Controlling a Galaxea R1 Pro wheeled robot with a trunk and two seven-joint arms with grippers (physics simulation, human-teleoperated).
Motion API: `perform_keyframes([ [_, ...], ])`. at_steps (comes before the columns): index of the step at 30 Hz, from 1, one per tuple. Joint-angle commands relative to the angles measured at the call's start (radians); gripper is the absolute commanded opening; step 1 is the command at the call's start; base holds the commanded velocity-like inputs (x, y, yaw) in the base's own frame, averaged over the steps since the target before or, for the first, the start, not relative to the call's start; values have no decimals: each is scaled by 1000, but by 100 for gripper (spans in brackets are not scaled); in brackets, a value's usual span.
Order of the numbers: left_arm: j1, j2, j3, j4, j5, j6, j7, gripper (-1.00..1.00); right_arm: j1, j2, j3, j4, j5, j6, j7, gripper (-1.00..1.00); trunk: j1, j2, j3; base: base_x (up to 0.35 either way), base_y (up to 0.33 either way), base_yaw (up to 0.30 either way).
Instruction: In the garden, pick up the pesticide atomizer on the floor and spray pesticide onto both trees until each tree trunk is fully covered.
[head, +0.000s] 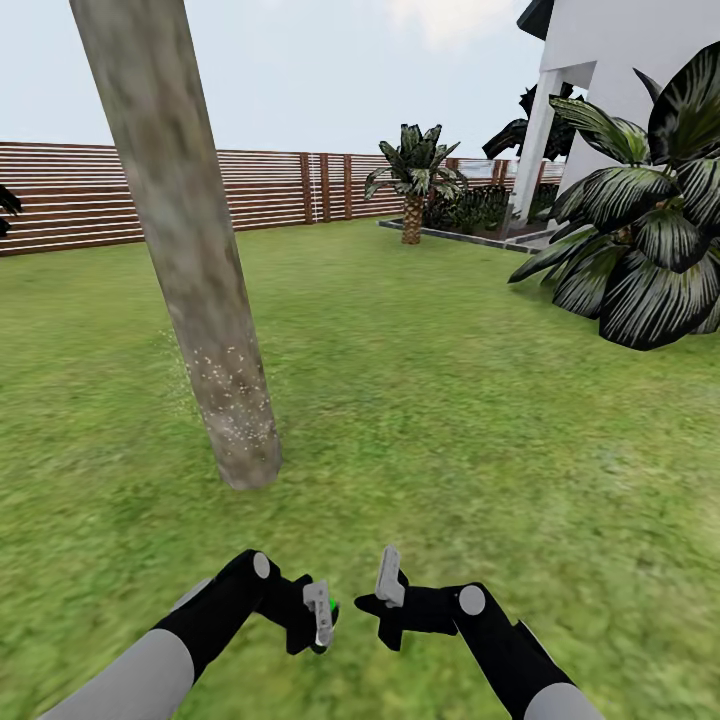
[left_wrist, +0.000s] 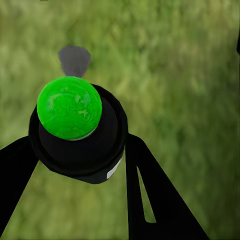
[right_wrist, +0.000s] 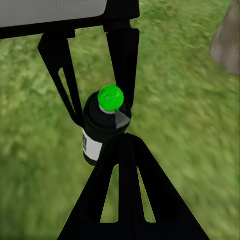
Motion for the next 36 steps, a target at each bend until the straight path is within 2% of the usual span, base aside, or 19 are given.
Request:
perform_keyframes([
  [1,0,-1,0,0,0,0,-1,-100,0,0,0,0,0,0,0,-100,0,0,0,0,0,0],
  [13,2,-6,-5,-1,-1,-1,-8,-100,0,0,0,0,0,0,0,-100,0,0,0,0,0,0],
  [21,2,-24,-5,-2,-1,-1,-8,-100,0,0,0,-1,0,0,0,-100,0,0,0,0,0,0],
  [32,2,-29,-5,-2,-1,-2,-8,-100,0,0,0,-1,0,0,0,-100,0,0,0,0,0,0],
  [36,2,-38,-5,-3,-1,-2,-8,-100,0,0,0,-1,0,0,0,-100,0,0,0,0,0,0],
])
